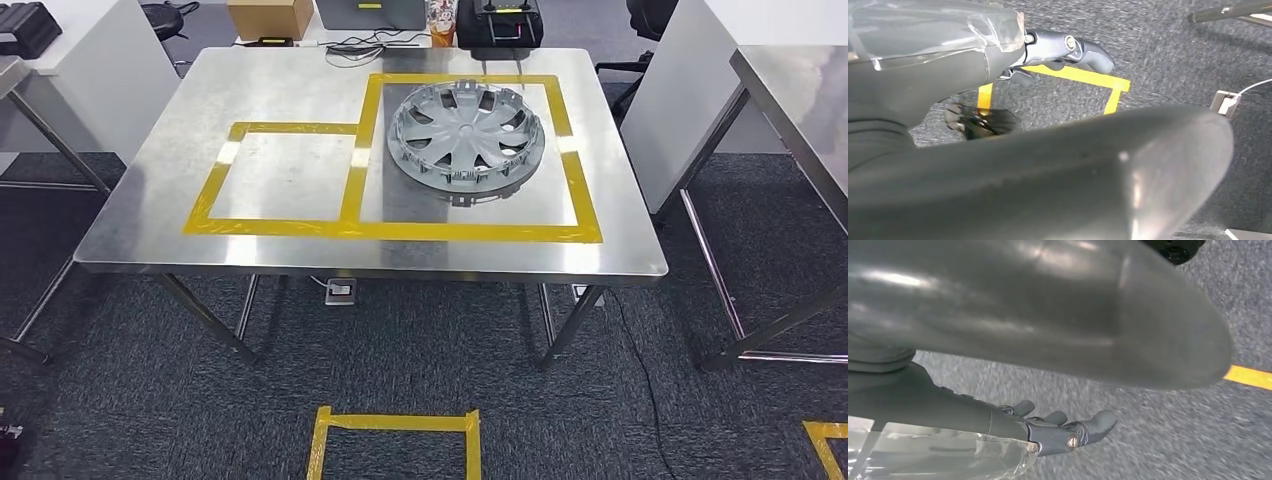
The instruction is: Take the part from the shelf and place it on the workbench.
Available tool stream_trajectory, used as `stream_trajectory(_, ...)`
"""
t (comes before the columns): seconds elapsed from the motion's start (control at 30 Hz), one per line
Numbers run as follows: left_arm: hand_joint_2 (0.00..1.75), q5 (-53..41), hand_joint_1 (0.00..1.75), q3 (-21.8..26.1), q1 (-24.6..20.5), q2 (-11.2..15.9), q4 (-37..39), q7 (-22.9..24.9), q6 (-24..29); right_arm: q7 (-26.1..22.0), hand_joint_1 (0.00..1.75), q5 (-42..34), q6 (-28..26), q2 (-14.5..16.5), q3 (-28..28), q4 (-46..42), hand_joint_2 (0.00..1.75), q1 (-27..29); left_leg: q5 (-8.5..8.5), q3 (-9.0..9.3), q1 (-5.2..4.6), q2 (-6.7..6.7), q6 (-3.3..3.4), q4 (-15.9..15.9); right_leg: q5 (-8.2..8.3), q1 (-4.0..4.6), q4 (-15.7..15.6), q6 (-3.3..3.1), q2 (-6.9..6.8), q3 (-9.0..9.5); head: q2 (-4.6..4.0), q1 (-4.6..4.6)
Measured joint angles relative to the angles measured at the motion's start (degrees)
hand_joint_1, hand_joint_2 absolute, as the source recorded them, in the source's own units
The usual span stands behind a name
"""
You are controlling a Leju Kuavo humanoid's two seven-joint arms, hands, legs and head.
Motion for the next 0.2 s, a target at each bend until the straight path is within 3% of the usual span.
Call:
stream_trajectory(0.07,0.0,-0.1,0.0,0.0,-0.4,0.0,0.1,-0.3,-0.1,0.4,0.0,0.0,0.5,-0.4,-0.9,1.8,0.0,-0.5,-0.09,6.31,-0.26,-0.11,0.68,-8.8,1.06,0.1,0.2,0.62,0.06,-1.0,0.0,0.08)
stream_trajectory(0.1,0.0,-0.4,0.0,0.0,-0.5,0.1,0.1,-0.5,-0.1,0.9,0.0,0.0,1.0,-0.6,-1.2,2.7,0.0,-0.8,-0.71,7.97,-0.48,-0.18,1.09,-11.6,1.56,0.11,0.1,0.97,0.04,-1.11,-0.01,0.08)
stream_trajectory(0.2,0.0,-1.5,0.0,0.0,-0.4,0.1,0.2,-1.3,-0.3,2.3,0.0,0.0,2.5,-1.7,-1.8,5.7,0.0,-1.3,-0.45,7.79,-1.02,-0.14,2.21,-13.1,2.98,0.01,-0.4,1.95,0.0,-1.14,-0.01,-0.17)
